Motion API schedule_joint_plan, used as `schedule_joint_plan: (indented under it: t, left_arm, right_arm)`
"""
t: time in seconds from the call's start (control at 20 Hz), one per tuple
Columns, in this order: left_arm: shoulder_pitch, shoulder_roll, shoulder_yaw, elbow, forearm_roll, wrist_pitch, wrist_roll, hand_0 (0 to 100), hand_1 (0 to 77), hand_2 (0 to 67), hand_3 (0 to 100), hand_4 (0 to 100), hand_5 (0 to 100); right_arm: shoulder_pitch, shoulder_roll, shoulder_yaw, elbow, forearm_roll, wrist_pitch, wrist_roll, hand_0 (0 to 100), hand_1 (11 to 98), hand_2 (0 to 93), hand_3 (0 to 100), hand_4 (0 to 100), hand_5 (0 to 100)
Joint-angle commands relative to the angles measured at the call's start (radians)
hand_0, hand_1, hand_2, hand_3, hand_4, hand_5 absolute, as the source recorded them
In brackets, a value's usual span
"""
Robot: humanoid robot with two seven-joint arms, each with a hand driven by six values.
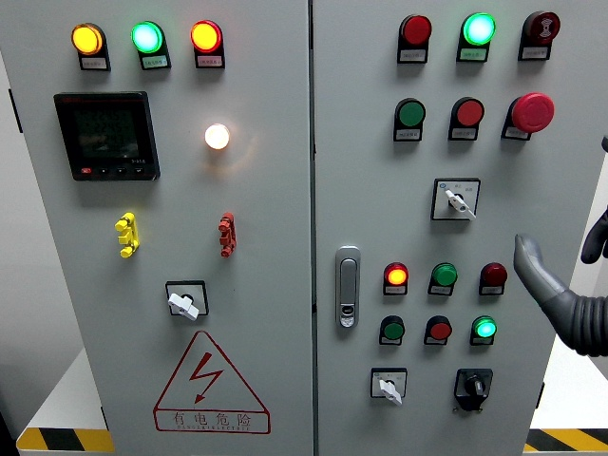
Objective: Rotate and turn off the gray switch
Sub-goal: 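Raise the right hand toward the white-knobbed rotary switch below the red mushroom button, then close the right hand's fingers around the white switch knob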
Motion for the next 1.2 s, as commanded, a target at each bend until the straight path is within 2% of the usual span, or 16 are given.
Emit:
schedule_joint_plan:
  t: [0.0, 0.05, 0.2, 0.35, 0.5, 0.65, 0.85, 0.95, 1.15]
  left_arm:
    - [0.0, 0.0, 0.0, 0.0, 0.001, 0.0, -0.001, 0, 0.0, 12.9, 18, 9, 12]
    - [0.0, 0.0, 0.0, 0.0, -0.001, 0.0, -0.001, 0, 0.0, 12.9, 18, 9, 12]
    - [0.0, 0.0, 0.0, 0.0, 0.001, 0.0, -0.001, 0, 0.0, 12.9, 18, 9, 12]
    - [0.0, 0.0, 0.0, 0.0, 0.001, 0.0, -0.001, 0, 0.0, 12.9, 18, 9, 12]
    - [0.0, 0.0, 0.0, 0.0, 0.001, 0.0, 0.0, 0, 0.0, 12.9, 18, 9, 12]
    - [0.0, 0.0, 0.0, 0.0, 0.001, 0.0, 0.0, 0, 0.0, 12.9, 18, 9, 12]
    - [0.0, 0.0, 0.0, 0.0, 0.001, 0.0, -0.001, 0, 0.0, 12.9, 18, 9, 12]
    - [0.0, -0.001, 0.0, 0.0, 0.001, 0.0, 0.0, 0, 0.0, 12.9, 18, 9, 12]
    - [0.0, 0.0, 0.0, 0.0, 0.001, 0.0, 0.0, 0, 0.0, 12.9, 18, 9, 12]
  right_arm:
    - [0.002, 0.0015, -0.017, -0.006, 0.005, 0.0, -0.048, 31, 52.1, 22.2, 90, 85, 100]
    - [0.006, 0.0015, -0.017, -0.015, 0.005, 0.0, -0.049, 35, 49.6, 26.4, 90, 85, 100]
    - [0.018, 0.0046, -0.017, -0.023, 0.022, 0.003, -0.057, 37, 46.6, 30.9, 90, 85, 100]
    - [0.063, 0.0107, -0.009, -0.044, 0.111, 0.035, -0.057, 32, 46.3, 36.1, 90, 85, 100]
    - [0.084, 0.0123, -0.007, -0.066, 0.124, 0.063, -0.063, 28, 46.2, 37.8, 90, 85, 100]
    - [0.118, 0.0123, -0.007, -0.121, 0.125, 0.058, -0.065, 24, 44.7, 39.8, 90, 85, 100]
    - [0.164, 0.0138, -0.001, -0.193, 0.128, 0.049, -0.065, 15, 43.8, 43.1, 90, 85, 100]
    - [0.182, 0.0138, 0.002, -0.219, 0.186, 0.048, -0.069, 12, 43.8, 44.0, 90, 85, 100]
    - [0.206, 0.0153, 0.003, -0.267, 0.2, 0.049, -0.075, 8, 43.3, 45.0, 90, 85, 100]
